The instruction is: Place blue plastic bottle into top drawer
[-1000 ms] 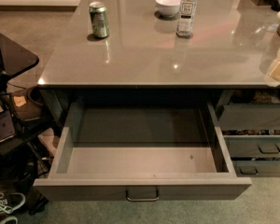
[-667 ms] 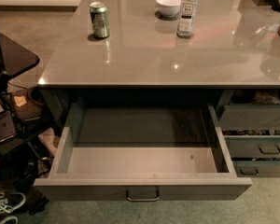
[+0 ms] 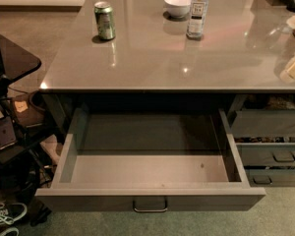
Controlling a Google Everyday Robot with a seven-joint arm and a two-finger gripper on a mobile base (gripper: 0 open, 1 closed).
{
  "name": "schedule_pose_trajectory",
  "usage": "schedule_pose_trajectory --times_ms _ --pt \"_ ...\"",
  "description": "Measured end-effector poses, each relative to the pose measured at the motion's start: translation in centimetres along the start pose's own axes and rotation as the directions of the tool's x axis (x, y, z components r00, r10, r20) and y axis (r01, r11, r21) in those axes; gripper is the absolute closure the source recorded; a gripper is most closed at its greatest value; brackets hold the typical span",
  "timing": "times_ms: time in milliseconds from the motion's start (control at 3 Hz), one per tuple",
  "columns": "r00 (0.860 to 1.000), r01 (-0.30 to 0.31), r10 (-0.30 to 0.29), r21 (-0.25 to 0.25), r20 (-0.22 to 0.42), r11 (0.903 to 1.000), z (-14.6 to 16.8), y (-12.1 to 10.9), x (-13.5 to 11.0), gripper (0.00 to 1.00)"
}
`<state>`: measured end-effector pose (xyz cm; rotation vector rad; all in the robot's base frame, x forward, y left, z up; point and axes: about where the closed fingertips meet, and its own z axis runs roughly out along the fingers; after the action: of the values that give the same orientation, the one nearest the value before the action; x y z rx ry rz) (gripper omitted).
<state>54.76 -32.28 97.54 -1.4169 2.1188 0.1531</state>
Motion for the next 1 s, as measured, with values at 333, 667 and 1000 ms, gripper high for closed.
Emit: schedule_pose_trajectory --times_ms 333,667,1000 --pt "0.991 0.13 -0.129 -0.056 0.027 0.9899 0.9 -0.3 -2.1 0.0" --pt "0.952 0.296 -0.295 -0.009 0.079 0.9551 0.7 -2.4 -9.4 0.0" --pt "0.942 0.318 -0.321 0.045 0.099 0.947 0.0 -3.5 -11.5 0.0"
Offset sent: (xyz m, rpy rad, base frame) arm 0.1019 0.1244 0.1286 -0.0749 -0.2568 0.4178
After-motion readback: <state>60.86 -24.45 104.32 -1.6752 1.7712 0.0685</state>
